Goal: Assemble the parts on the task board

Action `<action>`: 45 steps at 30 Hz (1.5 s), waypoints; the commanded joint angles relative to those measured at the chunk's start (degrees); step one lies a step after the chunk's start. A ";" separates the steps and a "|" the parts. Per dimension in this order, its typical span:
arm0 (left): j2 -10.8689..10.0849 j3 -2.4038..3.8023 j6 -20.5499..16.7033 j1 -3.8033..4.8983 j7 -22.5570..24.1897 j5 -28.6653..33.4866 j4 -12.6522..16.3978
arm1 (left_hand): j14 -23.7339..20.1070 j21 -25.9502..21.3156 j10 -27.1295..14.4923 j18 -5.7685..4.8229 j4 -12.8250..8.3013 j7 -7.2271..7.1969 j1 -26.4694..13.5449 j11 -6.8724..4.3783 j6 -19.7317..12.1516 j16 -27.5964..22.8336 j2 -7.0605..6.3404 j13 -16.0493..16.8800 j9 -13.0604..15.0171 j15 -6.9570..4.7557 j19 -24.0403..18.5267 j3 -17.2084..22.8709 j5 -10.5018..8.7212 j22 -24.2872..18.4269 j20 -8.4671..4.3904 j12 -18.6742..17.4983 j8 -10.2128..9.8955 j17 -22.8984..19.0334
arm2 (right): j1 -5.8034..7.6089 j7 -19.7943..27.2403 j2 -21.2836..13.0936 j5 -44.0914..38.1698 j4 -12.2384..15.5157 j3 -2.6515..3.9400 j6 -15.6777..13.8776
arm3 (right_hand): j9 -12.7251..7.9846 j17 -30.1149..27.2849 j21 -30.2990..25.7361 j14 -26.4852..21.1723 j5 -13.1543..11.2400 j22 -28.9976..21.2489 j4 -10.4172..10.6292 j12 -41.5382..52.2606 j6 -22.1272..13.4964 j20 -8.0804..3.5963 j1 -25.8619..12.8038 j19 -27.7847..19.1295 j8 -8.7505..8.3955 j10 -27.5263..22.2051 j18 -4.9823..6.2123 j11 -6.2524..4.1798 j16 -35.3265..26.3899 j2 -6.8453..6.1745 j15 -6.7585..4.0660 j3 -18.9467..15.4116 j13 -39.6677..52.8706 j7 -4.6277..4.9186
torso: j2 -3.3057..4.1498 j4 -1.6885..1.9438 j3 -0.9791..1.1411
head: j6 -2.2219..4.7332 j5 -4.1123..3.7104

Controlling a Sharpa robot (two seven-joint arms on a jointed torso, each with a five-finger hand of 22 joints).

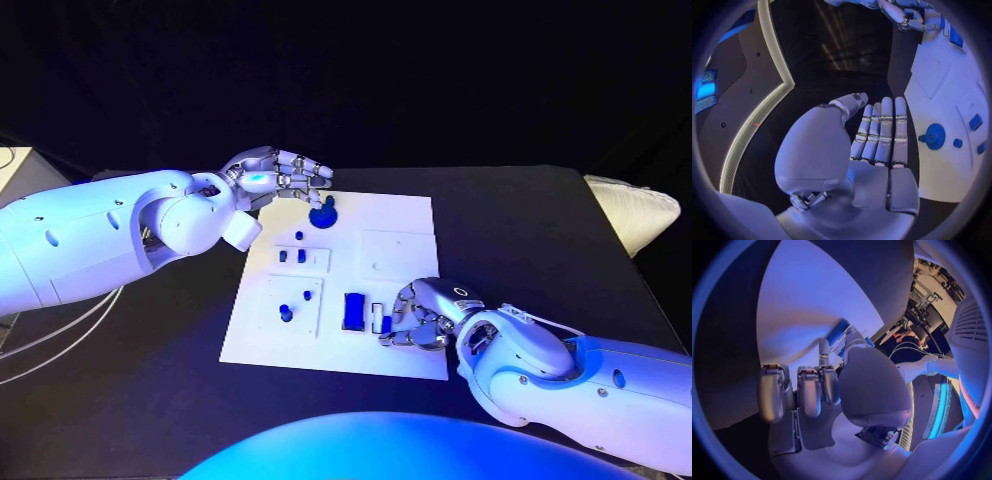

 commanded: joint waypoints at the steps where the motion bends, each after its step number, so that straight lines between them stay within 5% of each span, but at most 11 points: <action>1: 0.10 0.03 0.98 0.03 0.30 0.12 0.09 | -0.53 -0.31 -0.28 0.69 0.34 0.29 -0.07 0.07 0.06 0.26 0.22 0.05 0.04 0.02 0.20 0.10 0.25 -0.05 0.13 -0.20 -0.29 -0.09 | -0.16 -0.25 0.26 -1.12 -0.05 -0.03 0.93 | 0.10 13.91 -0.10 5.86 0.10 13.13 0.00 -0.30 -0.25 0.57 -0.33 3.89 0.27 2.61 0.16 0.33 -0.22 0.25 0.37 -0.26 11.61 -0.18 | -0.02 -0.01 -0.03 | 0.00 0.02; 12: 0.04 0.03 0.99 0.03 0.22 0.12 0.12 | -0.53 -0.31 -0.28 0.69 0.34 0.29 -0.07 0.07 0.06 0.26 0.22 0.05 0.04 0.02 0.20 0.10 0.25 -0.05 0.13 -0.20 -0.29 -0.09 | -0.33 -0.17 0.65 -0.90 -0.45 -0.03 1.30 | 0.30 13.96 -0.18 5.88 0.94 13.12 -0.14 -0.29 -0.29 0.50 0.52 3.88 0.57 2.63 0.17 0.21 -0.19 0.73 0.26 -0.24 11.59 -0.31 | -0.06 -0.03 -0.03 | -0.08 0.09; 19: 0.01 0.03 1.05 0.03 0.03 0.12 0.14 | -0.56 -0.37 -0.26 0.72 0.30 0.28 0.23 0.03 0.05 0.29 0.50 0.05 0.05 -0.04 0.32 0.34 0.32 -0.08 0.08 -0.17 -0.31 -0.11 | -0.34 -0.02 1.14 -1.05 -1.23 -0.04 2.74 | 0.44 14.01 -0.46 5.89 2.16 13.06 -0.41 -0.49 -1.00 0.45 5.46 3.82 0.67 2.46 0.21 0.30 -0.17 0.63 0.29 0.69 11.45 -0.16 | -0.03 -0.04 -0.05 | -0.17 0.12; 22: -0.02 0.03 1.05 0.03 -0.04 0.12 0.15 | -0.57 -0.36 -0.25 0.73 0.27 0.28 0.30 0.03 0.05 0.29 0.55 0.05 0.05 -0.05 0.34 0.38 0.33 -0.08 0.07 -0.17 -0.31 -0.12 | -0.35 -0.01 1.16 -1.21 -1.43 -0.05 3.22 | 0.34 14.05 -0.52 5.90 0.75 13.06 -0.57 -0.53 -1.15 0.46 8.76 3.82 0.52 2.39 0.21 0.32 -0.15 0.69 0.30 2.73 11.42 -0.11 | -0.02 -0.03 -0.01 | -0.20 0.12; 29: -0.10 0.03 1.07 0.03 -0.18 0.11 0.13 | -0.58 -0.33 -0.25 0.73 0.22 0.29 0.43 0.03 0.04 0.28 0.63 0.05 0.05 -0.07 0.37 0.47 0.34 -0.06 0.04 -0.17 -0.32 -0.13 | -0.35 -0.01 0.49 -1.29 -1.29 -0.06 3.21 | -0.31 14.05 -0.51 5.90 6.09 13.09 -0.29 -0.45 -0.79 0.45 10.64 3.85 -0.26 2.37 0.20 0.33 -0.16 0.28 0.31 6.32 11.43 -0.07 | -0.08 -0.07 0.01 | -0.20 0.13; 45: -0.21 -0.01 1.06 0.03 -0.35 0.11 0.06 | -0.60 -0.30 -0.25 0.72 0.21 0.30 0.54 0.04 0.02 0.27 0.78 0.04 0.04 -0.07 0.39 0.59 0.36 -0.03 0.02 -0.18 -0.34 -0.16 | -0.26 0.03 -2.46 -1.29 0.10 -0.06 2.62 | -0.79 14.08 -0.46 5.90 8.24 13.11 -0.35 -0.53 -0.75 0.44 10.66 3.88 -0.91 2.31 0.19 0.36 -0.15 -0.09 0.33 8.35 11.36 -0.01 | -0.12 -0.13 0.05 | -0.09 0.01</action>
